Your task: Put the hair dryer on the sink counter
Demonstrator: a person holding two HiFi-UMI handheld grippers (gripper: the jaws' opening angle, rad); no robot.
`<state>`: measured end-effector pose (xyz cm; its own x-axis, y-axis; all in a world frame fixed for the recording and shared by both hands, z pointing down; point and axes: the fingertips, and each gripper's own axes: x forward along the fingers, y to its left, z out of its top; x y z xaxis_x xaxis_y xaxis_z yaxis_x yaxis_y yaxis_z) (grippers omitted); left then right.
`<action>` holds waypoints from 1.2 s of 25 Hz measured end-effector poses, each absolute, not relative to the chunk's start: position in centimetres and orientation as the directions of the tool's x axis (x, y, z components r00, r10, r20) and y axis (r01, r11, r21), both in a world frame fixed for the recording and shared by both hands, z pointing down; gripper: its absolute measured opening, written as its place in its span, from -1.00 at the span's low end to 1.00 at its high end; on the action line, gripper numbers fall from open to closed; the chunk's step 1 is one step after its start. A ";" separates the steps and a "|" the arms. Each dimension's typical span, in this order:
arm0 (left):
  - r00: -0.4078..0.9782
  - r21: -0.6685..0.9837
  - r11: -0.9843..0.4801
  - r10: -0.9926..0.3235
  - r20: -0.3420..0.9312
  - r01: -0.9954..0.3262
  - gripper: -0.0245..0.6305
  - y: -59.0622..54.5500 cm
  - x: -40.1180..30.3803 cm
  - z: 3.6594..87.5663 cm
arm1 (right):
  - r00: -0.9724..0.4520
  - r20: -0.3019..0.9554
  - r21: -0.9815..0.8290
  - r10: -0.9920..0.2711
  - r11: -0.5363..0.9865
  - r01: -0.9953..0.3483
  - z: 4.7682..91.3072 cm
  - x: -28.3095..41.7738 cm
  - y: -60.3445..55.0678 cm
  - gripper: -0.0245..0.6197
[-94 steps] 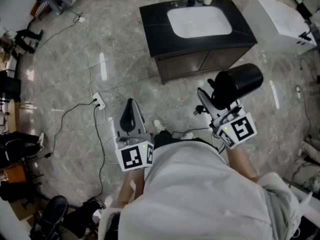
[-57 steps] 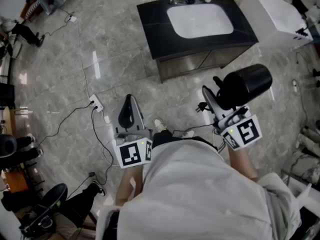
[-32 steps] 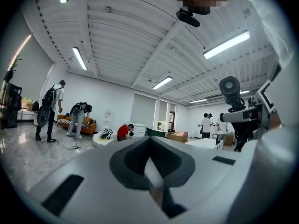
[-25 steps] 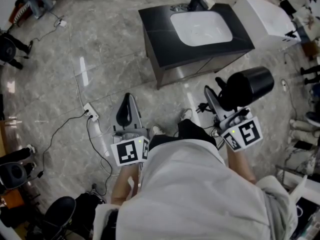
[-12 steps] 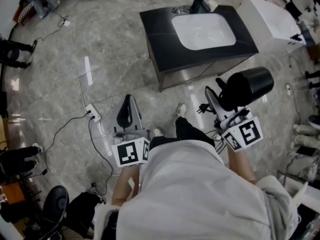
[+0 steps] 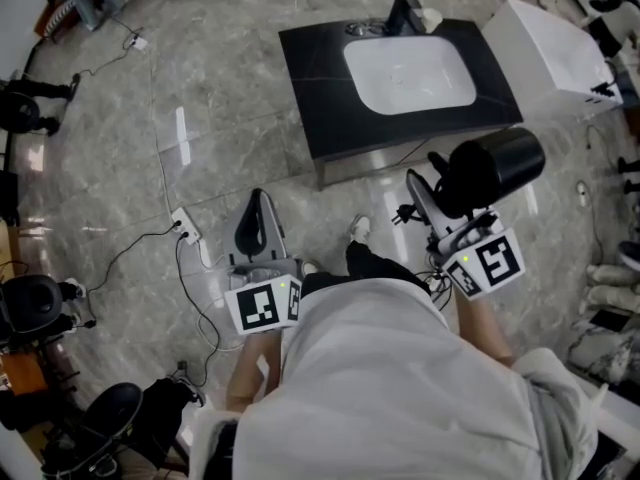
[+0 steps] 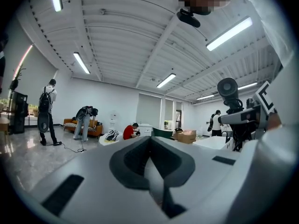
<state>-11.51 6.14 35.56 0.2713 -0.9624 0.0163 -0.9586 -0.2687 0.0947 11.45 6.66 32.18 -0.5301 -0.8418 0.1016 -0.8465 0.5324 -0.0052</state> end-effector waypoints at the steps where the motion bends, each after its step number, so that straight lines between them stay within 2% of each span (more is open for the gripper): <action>1: 0.270 0.092 -0.268 -0.963 0.017 -0.959 -0.92 5.9 -11.3 35.6 | -0.532 0.103 -0.009 -0.841 0.534 -0.846 32.3 11.7 6.3 -0.36; 21: 0.229 0.033 -0.228 -0.973 0.033 -0.973 -0.92 -1.1 -7.3 34.3 | -0.590 0.092 -0.067 -0.802 0.587 -0.807 33.1 15.0 -1.5 -0.37; 30: 0.142 0.018 -0.142 -0.989 0.025 -0.990 -0.92 -3.7 -5.3 33.3 | -0.662 0.082 -0.083 -0.745 0.657 -0.750 33.4 16.7 -5.5 -0.37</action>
